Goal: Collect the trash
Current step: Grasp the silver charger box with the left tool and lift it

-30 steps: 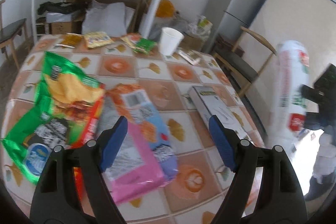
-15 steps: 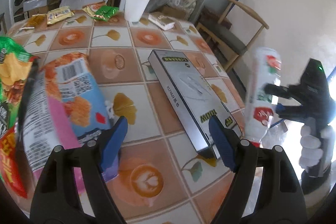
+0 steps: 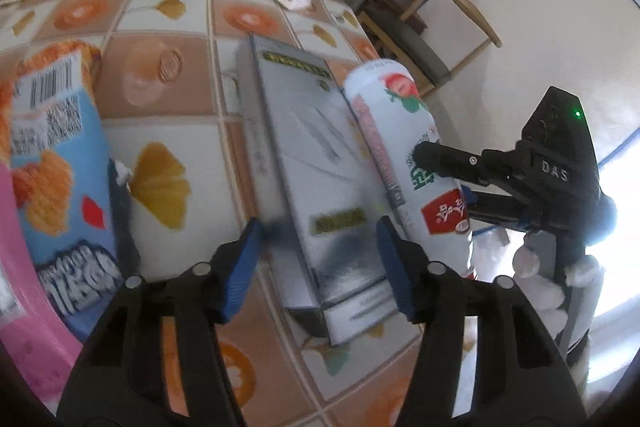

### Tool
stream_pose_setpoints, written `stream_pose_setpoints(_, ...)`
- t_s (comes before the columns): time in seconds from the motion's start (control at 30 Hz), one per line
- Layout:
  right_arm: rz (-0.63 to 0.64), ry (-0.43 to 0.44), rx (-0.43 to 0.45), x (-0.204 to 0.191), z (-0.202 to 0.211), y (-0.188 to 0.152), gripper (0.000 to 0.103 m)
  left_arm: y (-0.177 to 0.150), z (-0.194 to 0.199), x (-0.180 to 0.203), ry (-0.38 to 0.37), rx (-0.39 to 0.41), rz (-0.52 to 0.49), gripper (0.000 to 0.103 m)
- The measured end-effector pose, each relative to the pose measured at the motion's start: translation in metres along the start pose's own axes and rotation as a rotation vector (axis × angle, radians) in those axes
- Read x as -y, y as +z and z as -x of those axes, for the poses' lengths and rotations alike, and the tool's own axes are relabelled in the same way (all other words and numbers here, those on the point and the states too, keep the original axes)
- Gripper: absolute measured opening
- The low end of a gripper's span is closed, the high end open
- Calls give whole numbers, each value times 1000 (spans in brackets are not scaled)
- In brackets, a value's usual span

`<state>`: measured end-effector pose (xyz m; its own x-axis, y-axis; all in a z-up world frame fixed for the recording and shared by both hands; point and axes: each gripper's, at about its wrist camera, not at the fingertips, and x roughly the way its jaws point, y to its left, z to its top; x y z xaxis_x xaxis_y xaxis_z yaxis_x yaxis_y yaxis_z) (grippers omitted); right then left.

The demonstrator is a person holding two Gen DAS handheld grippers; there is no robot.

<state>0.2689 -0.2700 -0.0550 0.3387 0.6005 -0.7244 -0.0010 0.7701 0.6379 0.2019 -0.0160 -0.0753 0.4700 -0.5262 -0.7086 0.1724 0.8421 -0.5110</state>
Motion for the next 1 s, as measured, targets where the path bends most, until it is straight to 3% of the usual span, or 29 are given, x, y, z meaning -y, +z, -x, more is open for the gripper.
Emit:
stream_pose_setpoints(0.27,-23,75,-25,-2,11,-44,60,-30,26,4,23,-24,-67,54)
stream_pose_setpoints(0.53,-53,137,-58,-2,28,-112,60,-82,65,5,-10,-129,-123,55)
stream_pose_setpoints(0.6,-60,144,-56,-1,34,-126,60,-87,70,4,-4,-145,-112,61)
stream_pose_setpoints(0.8,-95,60,72,13,65,-129,60,-69,73,15,95,-31,-79,81)
stream_pose_setpoints(1.0,-122,-16,151,25,82,-121,60,-51,52,36,209,18,-77,84)
